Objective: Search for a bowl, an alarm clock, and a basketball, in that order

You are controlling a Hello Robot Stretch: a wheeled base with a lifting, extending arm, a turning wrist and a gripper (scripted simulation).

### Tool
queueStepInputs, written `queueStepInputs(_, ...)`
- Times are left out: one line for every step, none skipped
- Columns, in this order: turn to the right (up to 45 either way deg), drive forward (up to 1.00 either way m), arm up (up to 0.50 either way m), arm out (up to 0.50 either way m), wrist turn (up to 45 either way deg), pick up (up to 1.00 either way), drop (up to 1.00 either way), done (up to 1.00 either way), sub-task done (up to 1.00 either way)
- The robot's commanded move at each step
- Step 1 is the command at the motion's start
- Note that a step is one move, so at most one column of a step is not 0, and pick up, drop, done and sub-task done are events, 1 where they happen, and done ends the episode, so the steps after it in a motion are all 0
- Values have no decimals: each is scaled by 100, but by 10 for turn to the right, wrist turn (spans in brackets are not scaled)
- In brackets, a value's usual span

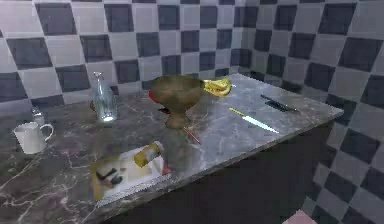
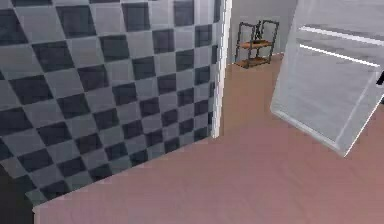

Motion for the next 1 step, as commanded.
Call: queueStepInputs(450, 0, 0, 0, 0, 0, 0, 0, 0)
